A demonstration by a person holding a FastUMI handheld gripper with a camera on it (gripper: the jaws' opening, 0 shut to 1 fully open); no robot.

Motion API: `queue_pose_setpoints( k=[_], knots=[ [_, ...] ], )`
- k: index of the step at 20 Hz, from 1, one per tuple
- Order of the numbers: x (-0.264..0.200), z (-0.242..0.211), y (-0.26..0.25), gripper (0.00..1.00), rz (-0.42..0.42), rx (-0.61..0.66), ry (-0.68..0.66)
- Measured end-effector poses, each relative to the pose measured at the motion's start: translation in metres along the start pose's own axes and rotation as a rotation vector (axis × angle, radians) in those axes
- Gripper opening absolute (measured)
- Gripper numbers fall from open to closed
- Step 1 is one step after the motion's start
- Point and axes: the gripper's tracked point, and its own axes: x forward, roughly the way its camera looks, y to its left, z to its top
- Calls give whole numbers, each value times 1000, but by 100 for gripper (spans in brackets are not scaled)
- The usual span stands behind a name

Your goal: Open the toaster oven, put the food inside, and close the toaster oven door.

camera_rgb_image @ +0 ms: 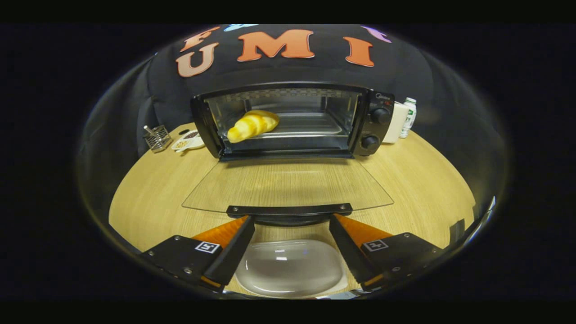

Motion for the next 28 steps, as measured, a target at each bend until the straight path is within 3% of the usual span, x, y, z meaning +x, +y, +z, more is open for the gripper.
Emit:
queue_pose_setpoints(
  k=[11, 22, 28],
  knots=[
    [-23, 90, -9, 99, 47, 180, -212],
    [-18, 171, -14, 99, 34, 197, -318],
    [-40, 181, -19, 99, 16, 183, -330]
  ],
)
